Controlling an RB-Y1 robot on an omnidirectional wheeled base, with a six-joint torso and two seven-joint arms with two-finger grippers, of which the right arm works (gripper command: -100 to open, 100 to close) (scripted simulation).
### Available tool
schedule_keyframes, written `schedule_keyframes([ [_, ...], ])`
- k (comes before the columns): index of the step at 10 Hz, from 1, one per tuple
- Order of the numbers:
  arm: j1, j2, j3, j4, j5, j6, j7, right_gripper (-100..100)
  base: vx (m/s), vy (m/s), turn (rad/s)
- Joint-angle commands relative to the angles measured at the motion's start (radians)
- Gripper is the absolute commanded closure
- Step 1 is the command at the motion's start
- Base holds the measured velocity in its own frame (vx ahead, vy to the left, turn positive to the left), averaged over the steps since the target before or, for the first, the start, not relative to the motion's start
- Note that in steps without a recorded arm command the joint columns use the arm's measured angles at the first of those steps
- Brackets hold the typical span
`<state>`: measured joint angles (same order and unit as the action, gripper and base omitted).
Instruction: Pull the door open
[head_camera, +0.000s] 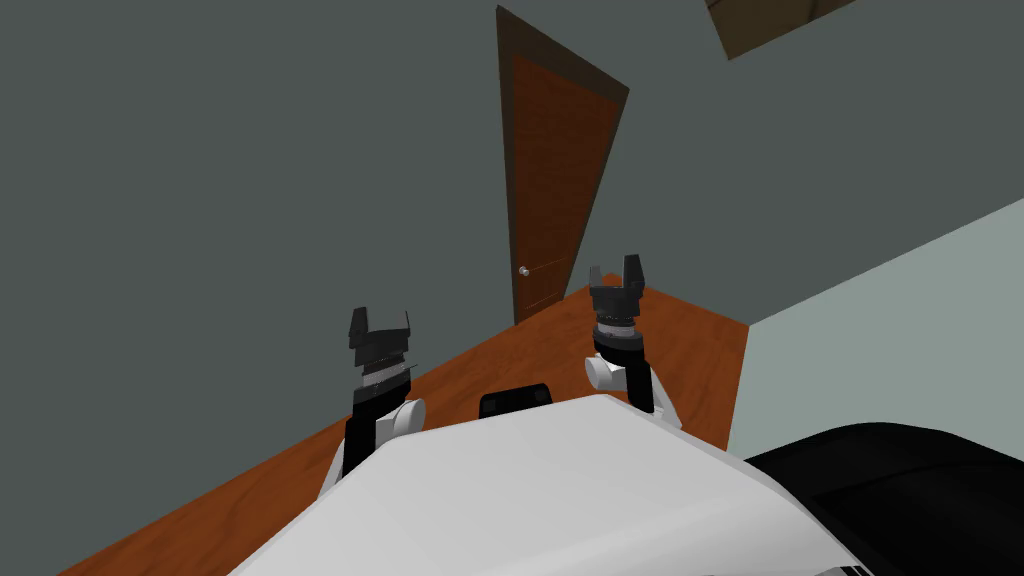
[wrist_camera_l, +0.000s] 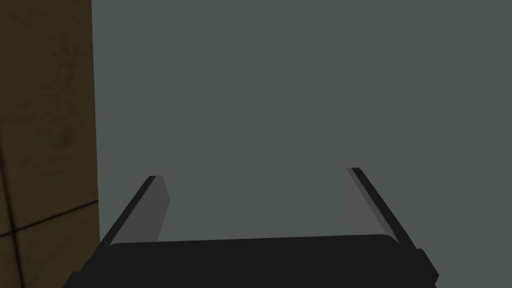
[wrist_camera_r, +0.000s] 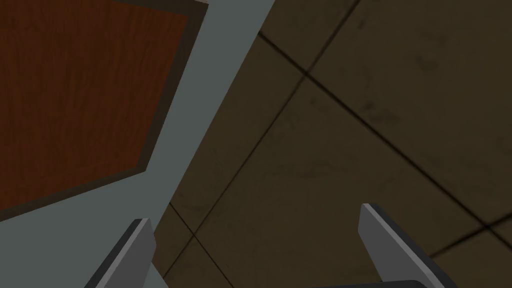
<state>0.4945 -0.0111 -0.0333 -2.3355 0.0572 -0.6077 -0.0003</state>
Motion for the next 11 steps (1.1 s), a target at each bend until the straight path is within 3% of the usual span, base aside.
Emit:
schedule_keyframes([
  [1, -0.011, -0.008, -0.002, 0.035, 0.009, -0.008, 0.022, -100, 0.122, -0.073, 0.033],
  [5, -0.031, -0.020, -0.005, 0.099, 0.027, -0.023, 0.064, -100, 0.056, 0.007, 0.004],
  [11, -0.076, -0.045, -0.012, 0.245, 0.066, -0.057, 0.157, -100, 0.082, -0.013, 0.013],
])
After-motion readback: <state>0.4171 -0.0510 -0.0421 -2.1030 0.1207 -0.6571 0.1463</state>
